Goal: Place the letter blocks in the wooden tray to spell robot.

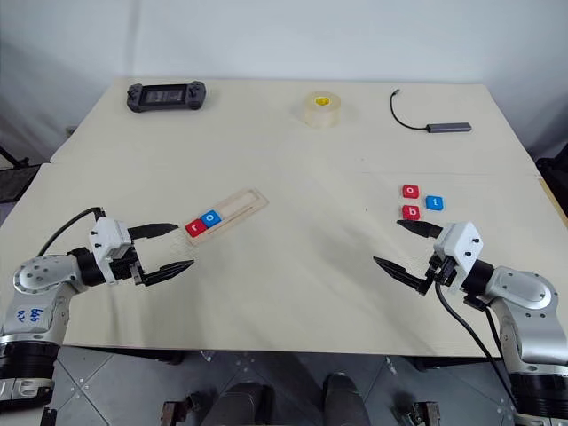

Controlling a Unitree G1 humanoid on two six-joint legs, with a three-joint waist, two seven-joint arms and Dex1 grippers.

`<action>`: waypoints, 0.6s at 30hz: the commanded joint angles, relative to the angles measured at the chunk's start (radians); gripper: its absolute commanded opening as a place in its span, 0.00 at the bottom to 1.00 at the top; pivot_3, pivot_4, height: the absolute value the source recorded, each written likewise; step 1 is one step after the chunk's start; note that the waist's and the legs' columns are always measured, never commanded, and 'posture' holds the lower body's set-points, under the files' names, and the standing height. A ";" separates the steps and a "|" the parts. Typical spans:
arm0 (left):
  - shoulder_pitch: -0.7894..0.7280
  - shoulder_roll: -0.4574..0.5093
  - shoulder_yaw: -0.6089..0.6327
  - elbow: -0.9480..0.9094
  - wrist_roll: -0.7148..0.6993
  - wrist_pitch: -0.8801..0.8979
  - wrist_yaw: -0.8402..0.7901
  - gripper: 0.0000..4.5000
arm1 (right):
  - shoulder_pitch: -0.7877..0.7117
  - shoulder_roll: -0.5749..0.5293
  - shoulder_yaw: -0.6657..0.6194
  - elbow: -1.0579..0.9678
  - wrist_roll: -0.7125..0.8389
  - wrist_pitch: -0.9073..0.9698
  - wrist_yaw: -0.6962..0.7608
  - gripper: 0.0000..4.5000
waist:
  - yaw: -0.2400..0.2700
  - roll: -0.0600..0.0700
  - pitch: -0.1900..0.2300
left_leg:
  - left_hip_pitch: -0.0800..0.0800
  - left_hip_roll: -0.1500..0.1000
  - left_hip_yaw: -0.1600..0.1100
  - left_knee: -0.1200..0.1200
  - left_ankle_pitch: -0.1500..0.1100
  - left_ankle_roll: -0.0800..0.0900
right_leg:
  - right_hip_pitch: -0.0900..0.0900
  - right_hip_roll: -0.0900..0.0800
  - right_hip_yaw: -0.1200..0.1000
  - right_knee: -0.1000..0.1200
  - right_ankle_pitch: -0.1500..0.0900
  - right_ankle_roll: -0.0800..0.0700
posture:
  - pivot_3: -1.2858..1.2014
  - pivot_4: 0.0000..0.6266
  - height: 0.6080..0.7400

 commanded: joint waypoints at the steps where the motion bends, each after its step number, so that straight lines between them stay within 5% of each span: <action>1: 0.005 0.012 0.010 -0.031 -0.021 0.001 -0.005 1.00 | -0.008 -0.009 -0.006 0.002 0.012 0.000 0.013 1.00 | -0.001 0.000 0.000 | 0.000 0.000 0.000 0.000 0.000 0.000 | 0.000 0.000 0.000 0.000 0.000 0.000 | 0.52 0.24 1.00; 18: 0.372 -0.093 0.371 -0.016 -0.101 -0.008 0.333 1.00 | -0.179 0.203 0.181 -0.250 0.042 0.092 -0.113 1.00 | -0.021 0.000 0.000 | 0.000 0.002 -0.001 -0.001 0.000 -0.002 | -0.001 0.000 0.000 0.000 0.000 -0.001 | 0.52 0.24 1.00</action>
